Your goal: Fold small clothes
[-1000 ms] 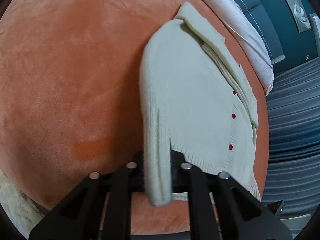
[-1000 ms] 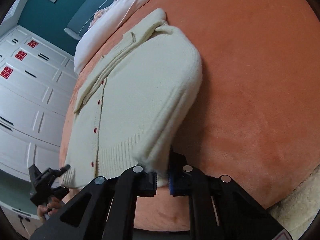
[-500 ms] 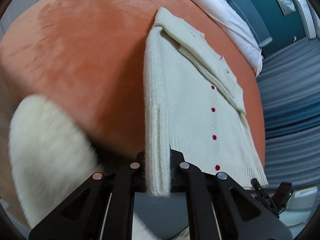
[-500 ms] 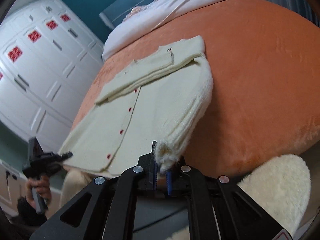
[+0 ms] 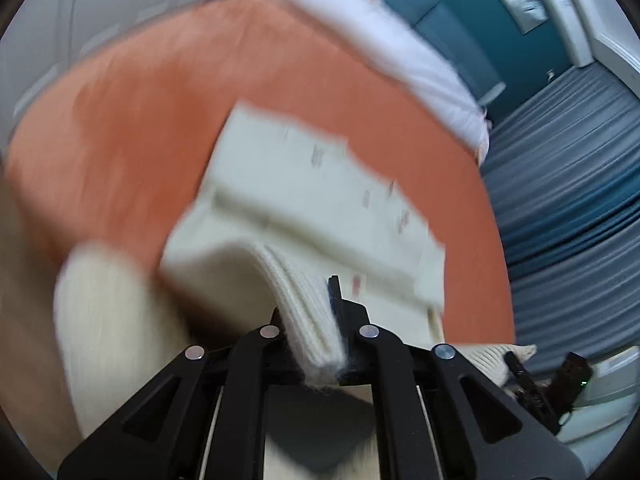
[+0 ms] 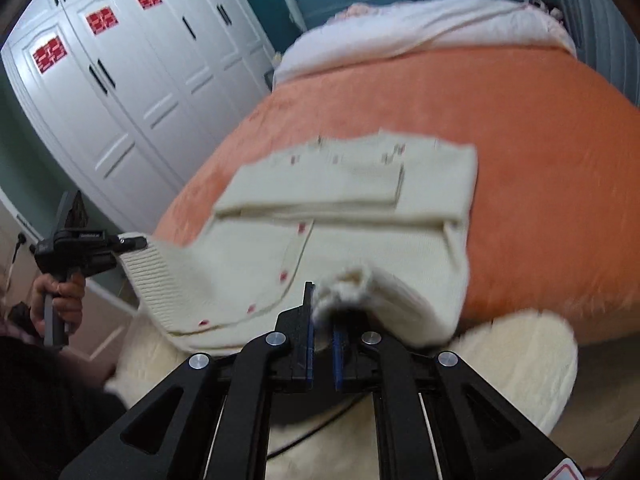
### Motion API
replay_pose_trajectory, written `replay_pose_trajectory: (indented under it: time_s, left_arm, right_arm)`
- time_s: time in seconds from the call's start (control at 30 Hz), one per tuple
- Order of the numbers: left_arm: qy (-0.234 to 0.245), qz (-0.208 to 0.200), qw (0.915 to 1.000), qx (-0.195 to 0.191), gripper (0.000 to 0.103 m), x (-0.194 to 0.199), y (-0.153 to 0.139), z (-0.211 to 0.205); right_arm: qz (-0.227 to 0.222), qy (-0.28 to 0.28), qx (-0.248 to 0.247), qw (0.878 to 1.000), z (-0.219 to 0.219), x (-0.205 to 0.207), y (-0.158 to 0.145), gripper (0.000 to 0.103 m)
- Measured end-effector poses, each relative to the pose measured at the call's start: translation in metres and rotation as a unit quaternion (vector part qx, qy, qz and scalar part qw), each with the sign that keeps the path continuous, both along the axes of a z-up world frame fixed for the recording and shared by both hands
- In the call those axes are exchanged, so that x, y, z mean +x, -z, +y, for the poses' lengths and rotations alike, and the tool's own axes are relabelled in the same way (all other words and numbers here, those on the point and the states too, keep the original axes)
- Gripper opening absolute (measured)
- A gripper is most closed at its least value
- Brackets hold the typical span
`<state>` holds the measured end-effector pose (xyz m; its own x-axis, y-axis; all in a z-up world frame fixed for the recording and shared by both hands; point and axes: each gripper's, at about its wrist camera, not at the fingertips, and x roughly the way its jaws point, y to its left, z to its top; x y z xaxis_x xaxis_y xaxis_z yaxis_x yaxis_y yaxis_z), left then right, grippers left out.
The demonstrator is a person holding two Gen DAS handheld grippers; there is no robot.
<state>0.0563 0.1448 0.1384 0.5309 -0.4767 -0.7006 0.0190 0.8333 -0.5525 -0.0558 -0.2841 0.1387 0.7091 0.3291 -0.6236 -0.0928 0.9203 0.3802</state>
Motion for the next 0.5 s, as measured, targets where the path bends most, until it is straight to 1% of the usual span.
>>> replay_pose_trajectory:
  time_s: [0.03,0.07,0.1,0.13,0.17,0.2,0.23,0.27,0.3,0.33,0.37,0.4,0.43,0.5]
  left_arm:
    - [-0.005,-0.023,0.9997,0.008,0.008,0.027,-0.002,-0.009]
    - [-0.016,-0.041,0.9987,0.024,0.010,0.057,0.000,-0.019]
    - [-0.025,-0.044,0.9980,0.038,0.013,0.087,0.007,-0.033]
    - [-0.037,-0.026,0.9983,0.035,0.028,0.114,0.022,-0.037]
    - [-0.055,-0.001,0.9976,0.042,0.041,0.137,0.039,-0.039]
    - [-0.094,0.021,0.9935,0.061,0.047,0.150,0.054,-0.036]
    - [-0.121,0.033,0.9902,0.062,0.047,0.151,0.061,-0.031]
    - [-0.127,0.034,0.9904,0.045,0.047,0.150,0.065,-0.027]
    - [-0.124,0.029,0.9915,0.024,0.052,0.145,0.065,-0.023]
    - [-0.125,0.021,0.9918,0.021,0.065,0.141,0.063,-0.020]
    - [-0.126,0.009,0.9914,0.032,0.073,0.133,0.062,-0.019]
    - [-0.127,-0.008,0.9905,0.051,0.083,0.124,0.061,-0.016]
    - [-0.122,-0.021,0.9897,0.071,0.084,0.120,0.061,-0.017]
    - [-0.097,-0.021,0.9891,0.109,0.084,0.118,0.071,-0.022]
  right_arm:
    - [-0.018,0.022,0.015,0.999,-0.013,0.028,0.001,0.007]
    - [-0.023,0.037,0.033,0.999,-0.025,0.053,0.007,0.007]
    - [-0.023,0.067,0.047,0.996,-0.038,0.084,0.016,0.008]
    - [-0.019,0.098,0.062,0.993,-0.049,0.111,0.028,0.011]
    - [-0.013,0.128,0.067,0.989,-0.058,0.126,0.036,0.015]
    - [-0.002,0.173,0.057,0.983,-0.064,0.139,0.044,0.021]
    - [0.005,0.200,0.050,0.978,-0.068,0.145,0.046,0.022]
    - [0.002,0.207,0.056,0.977,-0.067,0.145,0.047,0.022]
    - [-0.006,0.210,0.066,0.976,-0.067,0.138,0.048,0.022]
    - [-0.012,0.208,0.070,0.976,-0.064,0.129,0.048,0.031]
    - [-0.013,0.201,0.064,0.977,-0.059,0.120,0.050,0.039]
    - [-0.013,0.193,0.052,0.980,-0.054,0.114,0.054,0.054]
    - [-0.008,0.184,0.027,0.982,-0.047,0.110,0.060,0.057]
    - [0.012,0.172,-0.013,0.985,-0.043,0.110,0.075,0.057]
